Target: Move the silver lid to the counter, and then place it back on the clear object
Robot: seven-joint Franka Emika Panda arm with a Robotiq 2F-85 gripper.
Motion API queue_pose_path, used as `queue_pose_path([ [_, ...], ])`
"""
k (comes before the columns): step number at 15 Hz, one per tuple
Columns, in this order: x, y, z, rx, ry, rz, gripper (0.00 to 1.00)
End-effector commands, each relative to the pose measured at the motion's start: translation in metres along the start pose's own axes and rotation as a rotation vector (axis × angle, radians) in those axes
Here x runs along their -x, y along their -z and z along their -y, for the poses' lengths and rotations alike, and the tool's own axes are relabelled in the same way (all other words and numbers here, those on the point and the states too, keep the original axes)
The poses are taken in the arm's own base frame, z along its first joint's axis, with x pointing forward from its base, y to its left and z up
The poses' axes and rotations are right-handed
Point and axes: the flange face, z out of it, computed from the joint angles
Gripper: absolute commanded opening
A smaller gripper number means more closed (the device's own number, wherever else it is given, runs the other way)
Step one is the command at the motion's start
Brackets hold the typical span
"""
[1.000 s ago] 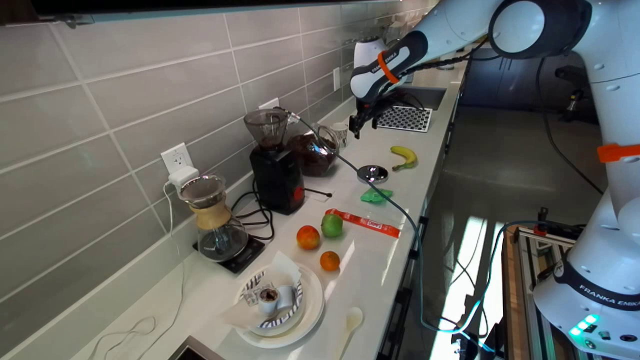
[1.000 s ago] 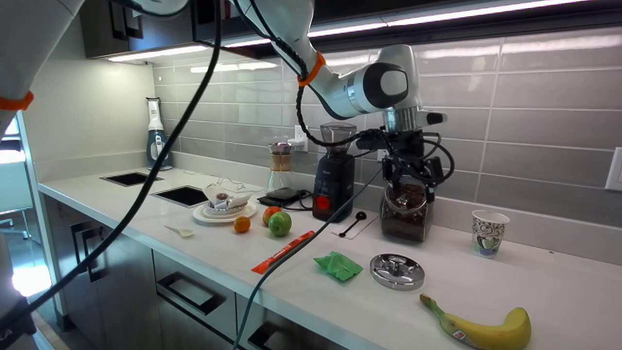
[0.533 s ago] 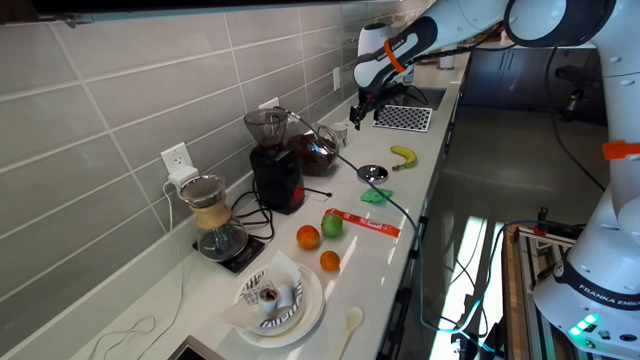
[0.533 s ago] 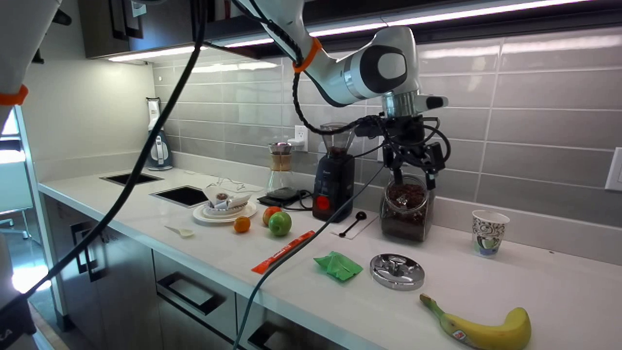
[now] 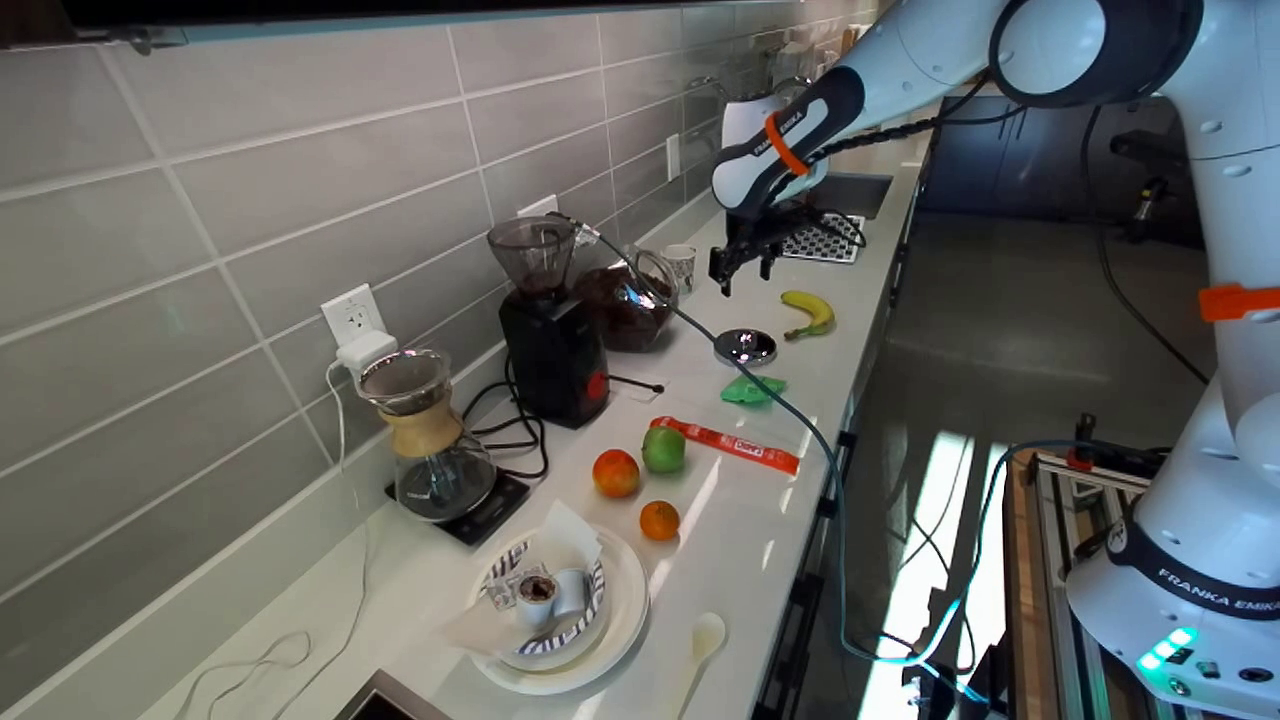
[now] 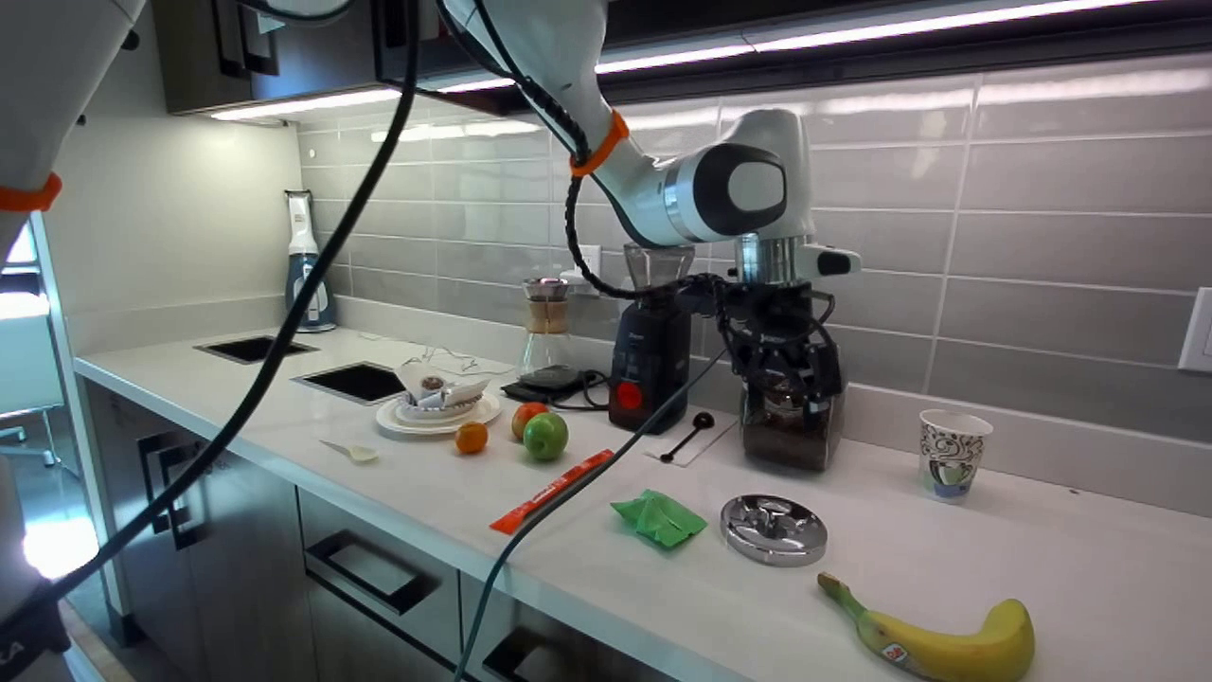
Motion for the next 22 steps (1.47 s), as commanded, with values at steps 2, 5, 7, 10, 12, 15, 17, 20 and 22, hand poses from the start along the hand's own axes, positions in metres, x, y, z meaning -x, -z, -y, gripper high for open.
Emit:
queue_pose_path([
  [2,0.006,-0.042,0.0,-0.067,-0.03,0.022,1.0],
  [5,0.007,-0.062,-0.001,-0.096,-0.031,0.025,1.0],
  [7,0.01,-0.076,-0.003,-0.12,-0.04,0.033,1.0],
  [10,0.012,-0.091,-0.007,-0.144,-0.06,0.034,1.0],
  [12,0.012,-0.098,-0.008,-0.158,-0.068,0.035,1.0],
  [15,0.013,-0.105,-0.007,-0.162,-0.067,0.041,1.0],
  [17,0.013,-0.107,-0.007,-0.158,-0.062,0.044,1.0],
  [20,0.013,-0.11,-0.007,-0.151,-0.06,0.042,0.92],
  [22,0.012,-0.111,-0.007,-0.149,-0.058,0.04,0.73],
])
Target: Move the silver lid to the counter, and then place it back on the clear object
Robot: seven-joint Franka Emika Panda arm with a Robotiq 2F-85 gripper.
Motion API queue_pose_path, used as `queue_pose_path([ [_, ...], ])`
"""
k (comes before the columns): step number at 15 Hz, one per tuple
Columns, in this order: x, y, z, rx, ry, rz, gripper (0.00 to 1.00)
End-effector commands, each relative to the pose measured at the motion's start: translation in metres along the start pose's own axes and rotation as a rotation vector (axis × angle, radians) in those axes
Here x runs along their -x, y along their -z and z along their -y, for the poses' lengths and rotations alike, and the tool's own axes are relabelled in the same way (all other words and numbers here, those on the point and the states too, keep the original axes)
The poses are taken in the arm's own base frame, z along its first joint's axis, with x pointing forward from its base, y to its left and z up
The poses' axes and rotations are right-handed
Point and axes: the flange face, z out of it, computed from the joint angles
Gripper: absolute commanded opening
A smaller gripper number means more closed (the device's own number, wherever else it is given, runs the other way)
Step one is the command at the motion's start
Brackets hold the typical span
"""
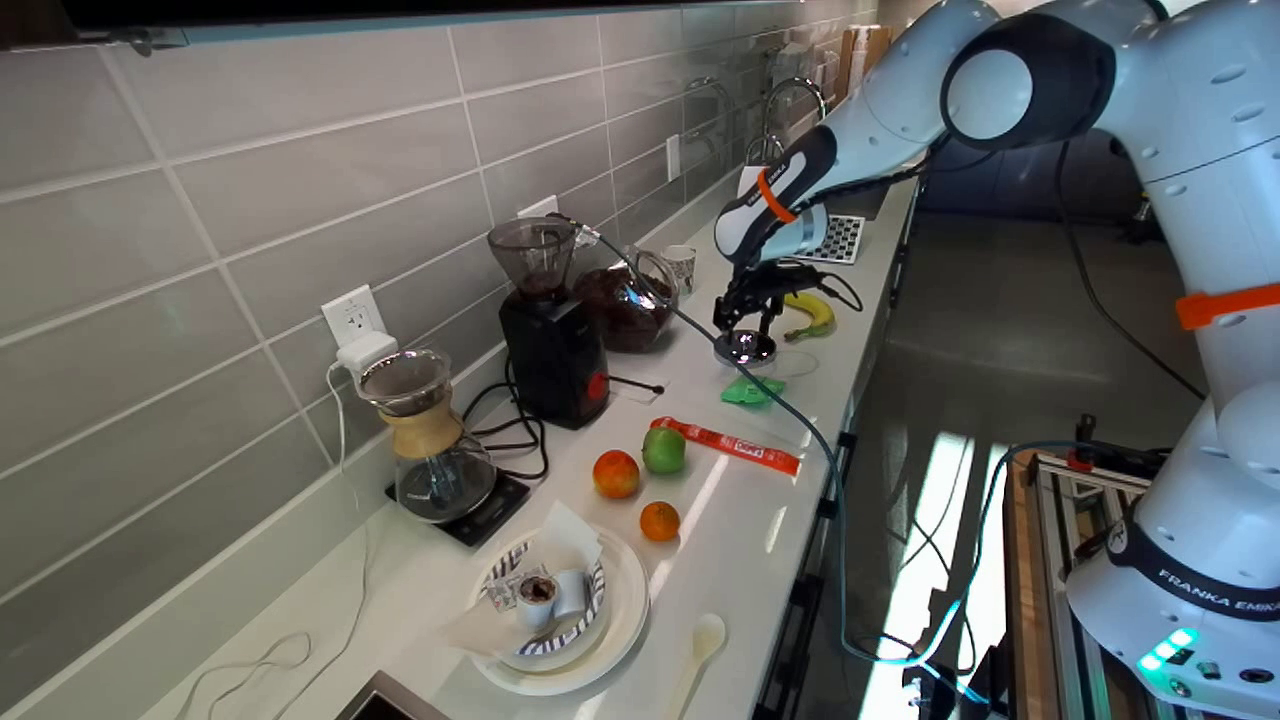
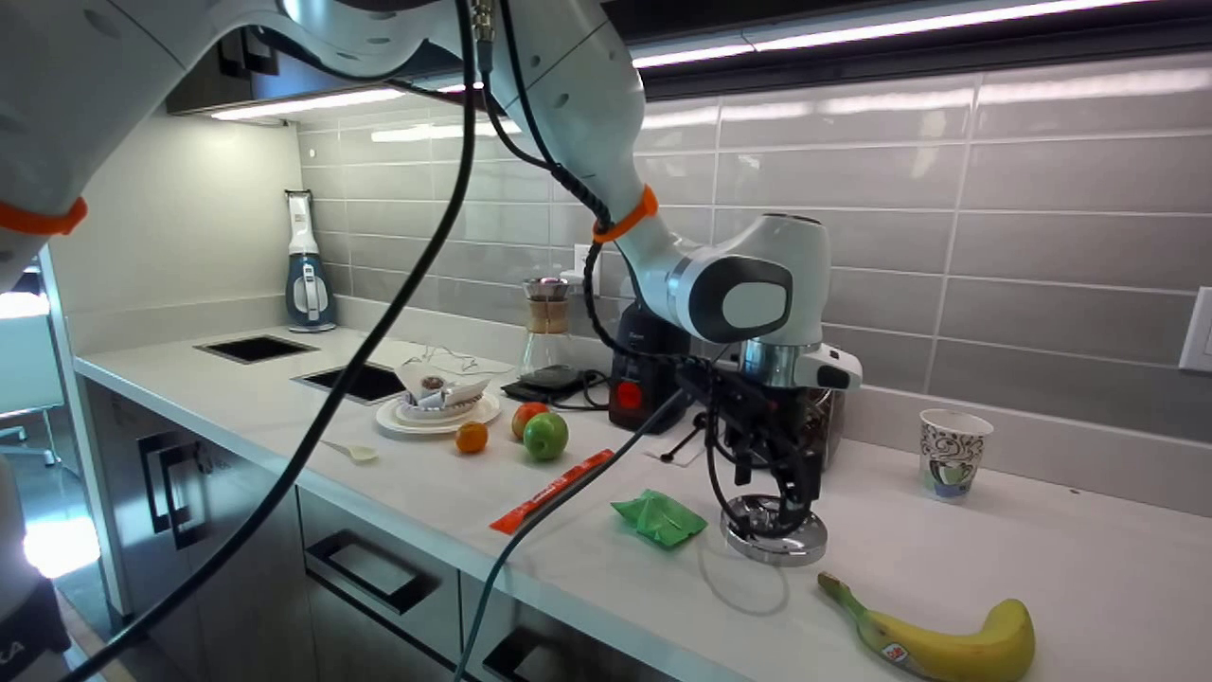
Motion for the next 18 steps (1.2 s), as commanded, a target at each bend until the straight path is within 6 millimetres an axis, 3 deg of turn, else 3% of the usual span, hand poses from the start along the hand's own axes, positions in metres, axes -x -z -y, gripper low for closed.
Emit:
queue_pose_path([
  [1,-0.004,-0.007,-0.003,-0.007,0.007,-0.023,0.66],
  [2,-0.004,-0.008,-0.003,-0.002,0.015,-0.035,0.59],
  [3,-0.005,-0.009,-0.002,0.003,0.018,-0.045,0.6],
  [4,-0.005,-0.009,-0.002,0.004,0.02,-0.054,0.76],
  [6,-0.006,-0.011,-0.002,0.004,0.023,-0.069,0.72],
  [7,-0.007,-0.012,-0.001,0.005,0.025,-0.074,0.44],
  [9,-0.007,-0.013,0.001,0.003,0.032,-0.078,0.47],
  [12,-0.008,-0.013,0.002,0.002,0.037,-0.078,0.22],
  [13,-0.007,-0.012,0.002,0.0,0.038,-0.076,0.21],
  [15,-0.008,-0.003,0.003,0.002,0.036,-0.084,0.21],
  [18,-0.007,0.05,0.003,0.01,0.059,-0.143,0.21],
])
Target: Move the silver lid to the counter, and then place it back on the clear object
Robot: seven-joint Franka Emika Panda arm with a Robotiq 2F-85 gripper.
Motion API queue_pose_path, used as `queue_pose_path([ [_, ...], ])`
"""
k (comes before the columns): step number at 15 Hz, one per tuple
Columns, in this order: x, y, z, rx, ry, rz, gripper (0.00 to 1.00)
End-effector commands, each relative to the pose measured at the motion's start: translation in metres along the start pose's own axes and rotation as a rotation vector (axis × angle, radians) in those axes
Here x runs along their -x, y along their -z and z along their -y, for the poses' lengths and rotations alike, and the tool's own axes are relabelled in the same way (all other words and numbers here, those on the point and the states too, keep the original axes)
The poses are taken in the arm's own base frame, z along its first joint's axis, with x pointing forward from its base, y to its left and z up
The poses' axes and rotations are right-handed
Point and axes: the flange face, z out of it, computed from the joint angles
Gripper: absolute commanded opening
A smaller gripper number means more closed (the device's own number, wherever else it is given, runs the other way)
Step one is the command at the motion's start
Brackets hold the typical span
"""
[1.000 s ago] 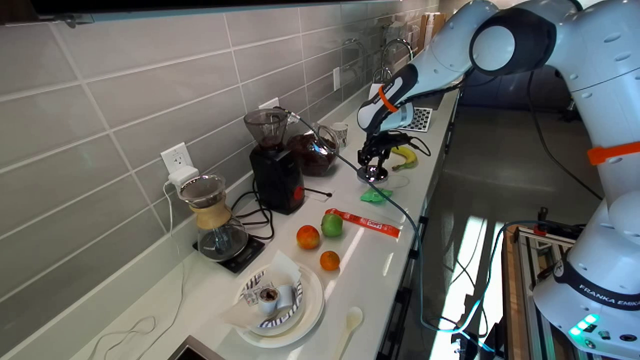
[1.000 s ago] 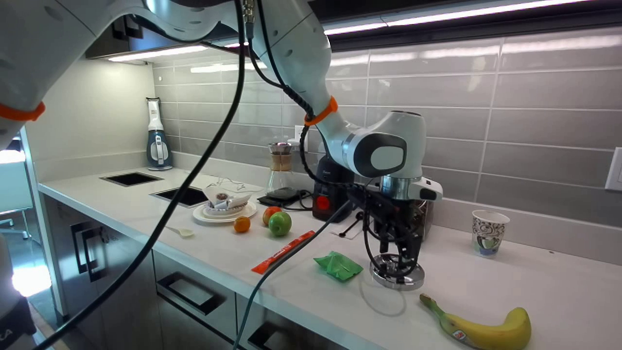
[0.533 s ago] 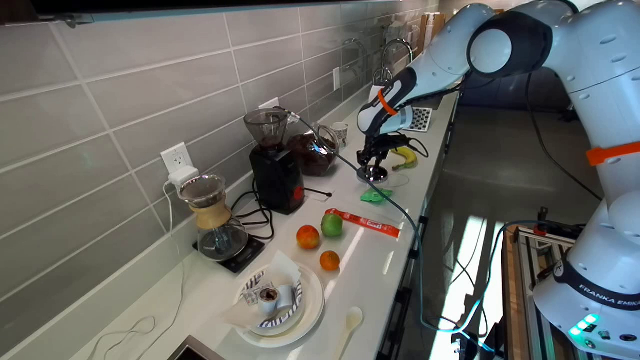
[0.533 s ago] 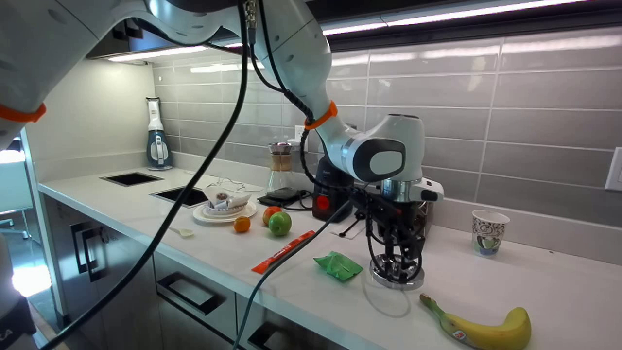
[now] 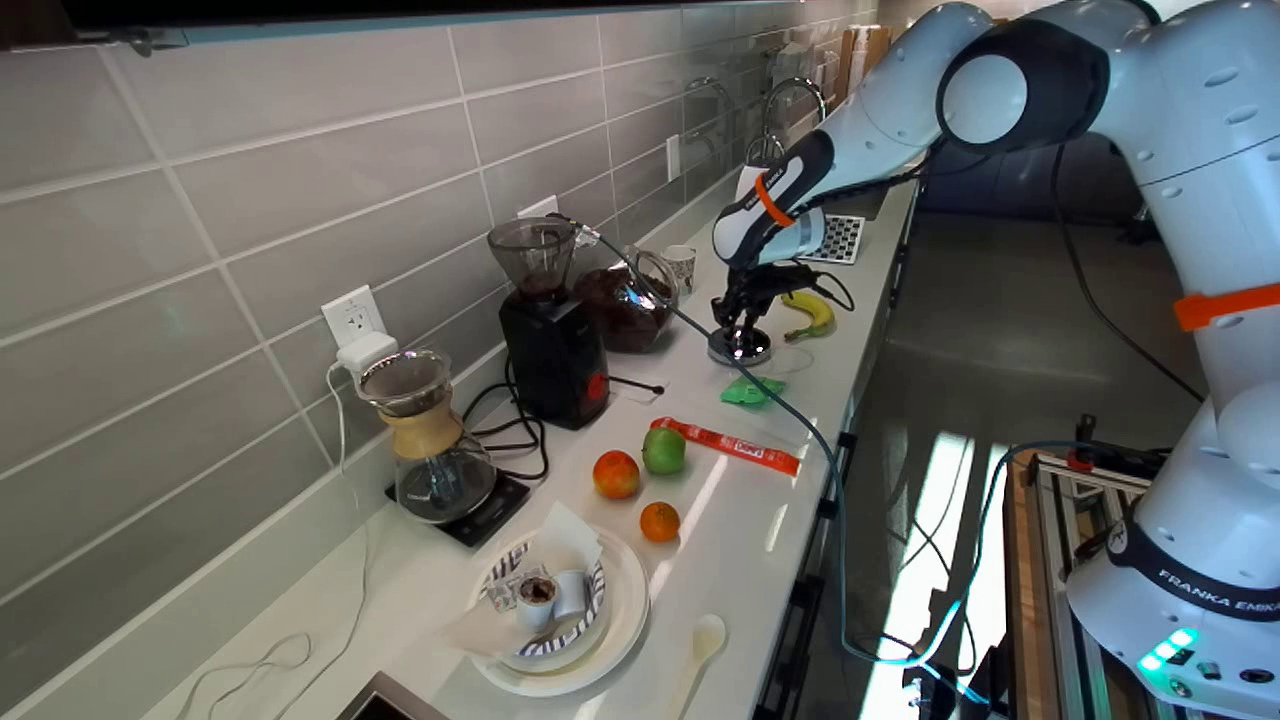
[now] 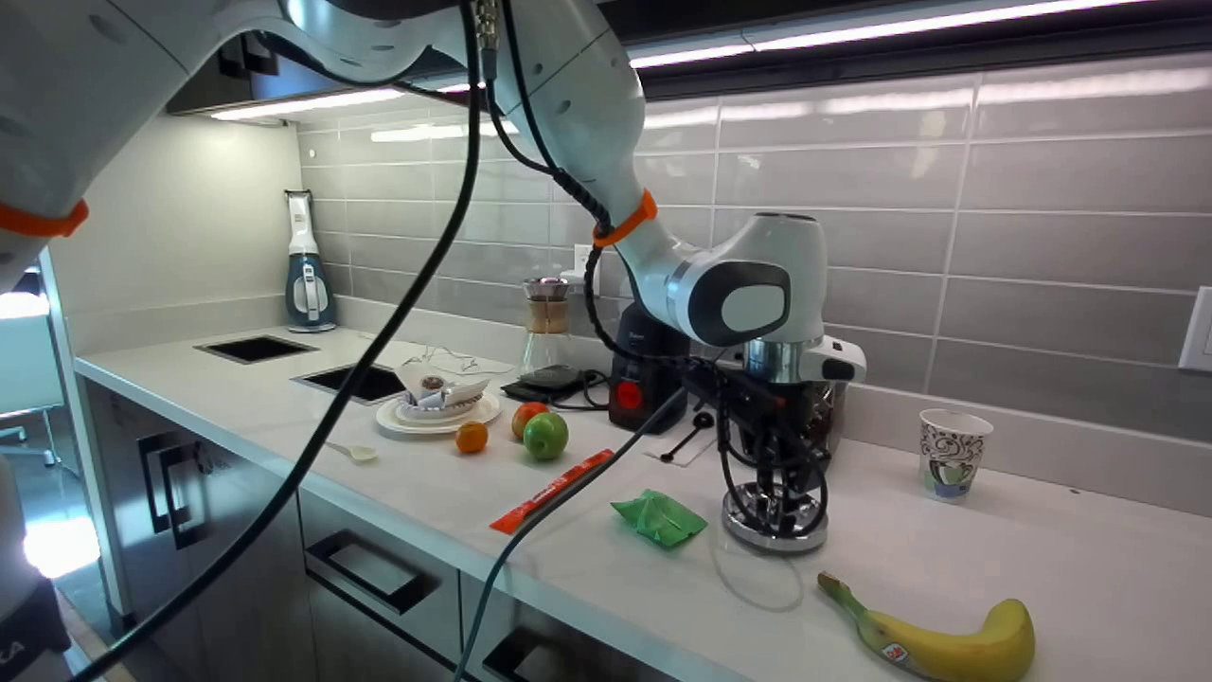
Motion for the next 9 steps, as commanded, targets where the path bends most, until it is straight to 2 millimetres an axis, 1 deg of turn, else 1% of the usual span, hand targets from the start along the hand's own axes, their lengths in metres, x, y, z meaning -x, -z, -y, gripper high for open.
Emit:
queue_pose_path([
  [1,-0.002,0.063,0.0,0.005,0.04,-0.077,0.21],
  [3,-0.005,0.105,0.003,-0.011,0.069,-0.147,0.21],
  [5,-0.01,0.139,0.009,-0.037,0.095,-0.227,0.21],
  [6,-0.012,0.152,0.012,-0.051,0.107,-0.28,0.21],
  [7,-0.014,0.161,0.016,-0.069,0.115,-0.326,0.21],
  [8,-0.014,0.167,0.021,-0.092,0.111,-0.361,0.21],
  [9,-0.013,0.168,0.027,-0.115,0.107,-0.393,0.21],
])
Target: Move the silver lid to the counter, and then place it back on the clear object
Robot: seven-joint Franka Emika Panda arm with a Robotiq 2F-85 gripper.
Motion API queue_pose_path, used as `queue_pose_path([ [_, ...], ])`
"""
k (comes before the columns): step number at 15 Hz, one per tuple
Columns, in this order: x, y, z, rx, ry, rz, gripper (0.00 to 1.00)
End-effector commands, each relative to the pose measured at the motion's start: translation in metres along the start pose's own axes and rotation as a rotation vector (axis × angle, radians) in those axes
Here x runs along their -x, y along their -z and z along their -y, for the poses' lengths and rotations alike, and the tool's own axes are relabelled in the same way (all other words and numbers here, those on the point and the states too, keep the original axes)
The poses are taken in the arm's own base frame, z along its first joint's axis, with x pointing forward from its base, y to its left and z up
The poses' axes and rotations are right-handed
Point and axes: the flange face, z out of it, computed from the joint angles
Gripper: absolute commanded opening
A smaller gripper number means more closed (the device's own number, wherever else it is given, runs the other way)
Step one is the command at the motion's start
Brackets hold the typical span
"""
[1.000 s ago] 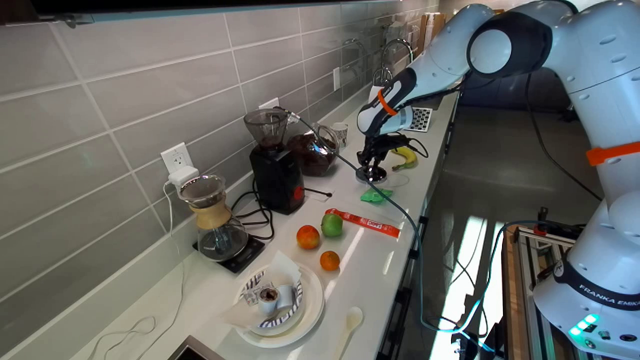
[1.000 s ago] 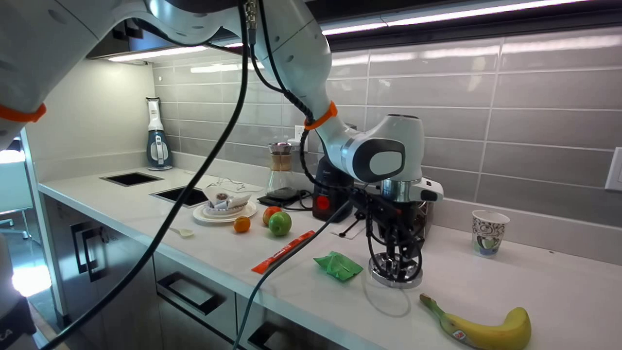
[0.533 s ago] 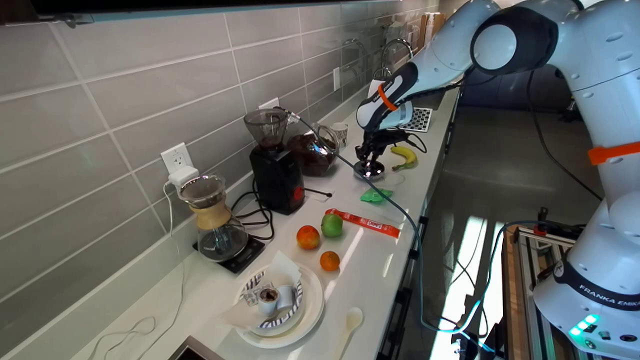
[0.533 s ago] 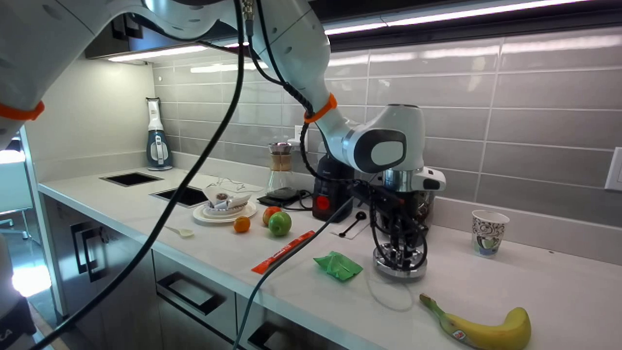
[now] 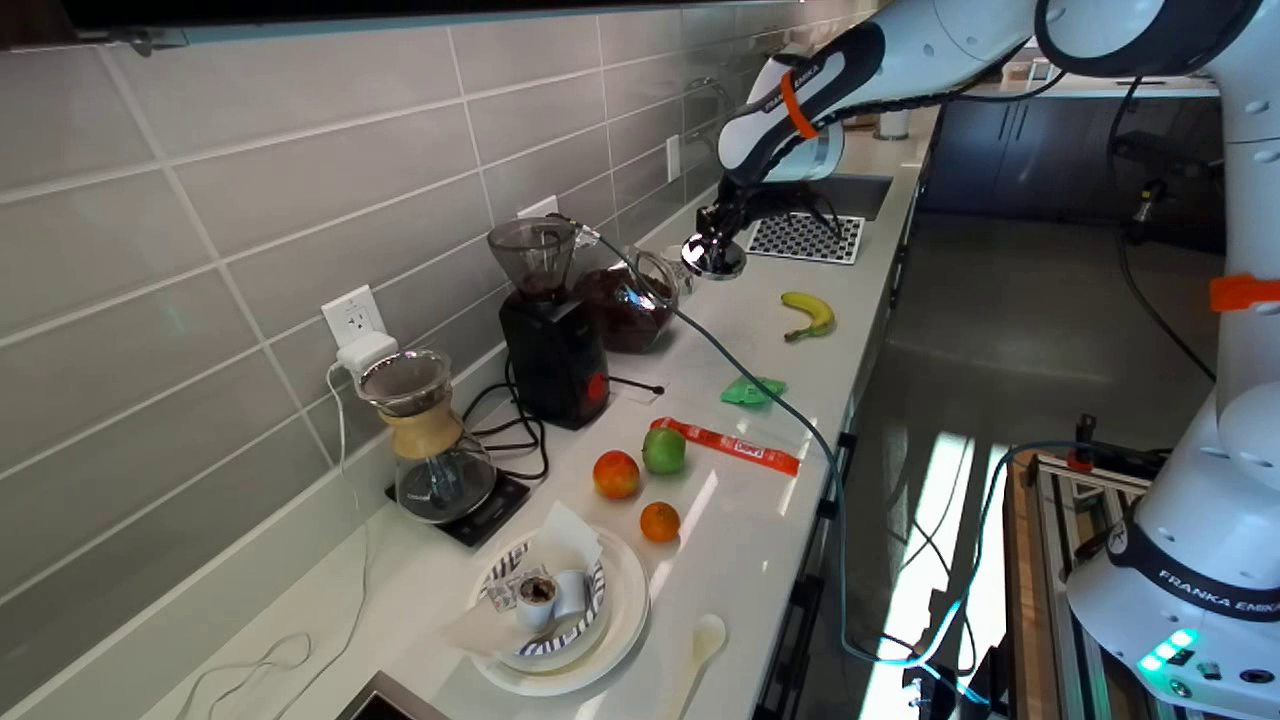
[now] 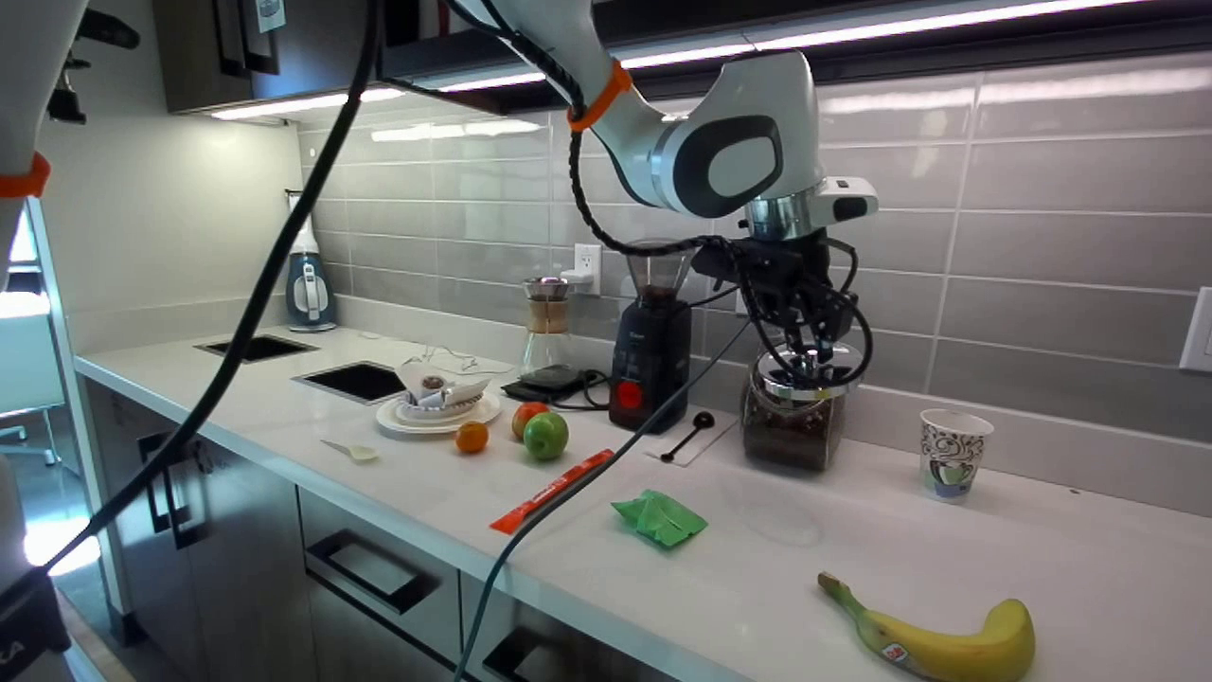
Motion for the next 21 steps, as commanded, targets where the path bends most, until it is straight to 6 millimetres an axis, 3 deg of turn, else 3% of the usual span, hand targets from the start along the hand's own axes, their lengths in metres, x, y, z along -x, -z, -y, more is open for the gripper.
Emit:
queue_pose_path([
  [1,0.009,0.006,0.016,-0.073,-0.007,-0.11,0.21],
  [8,0.018,-0.02,0.038,-0.171,-0.035,-0.227,0.21],
  [21,0.021,-0.05,0.02,-0.215,-0.05,-0.259,0.21],
])
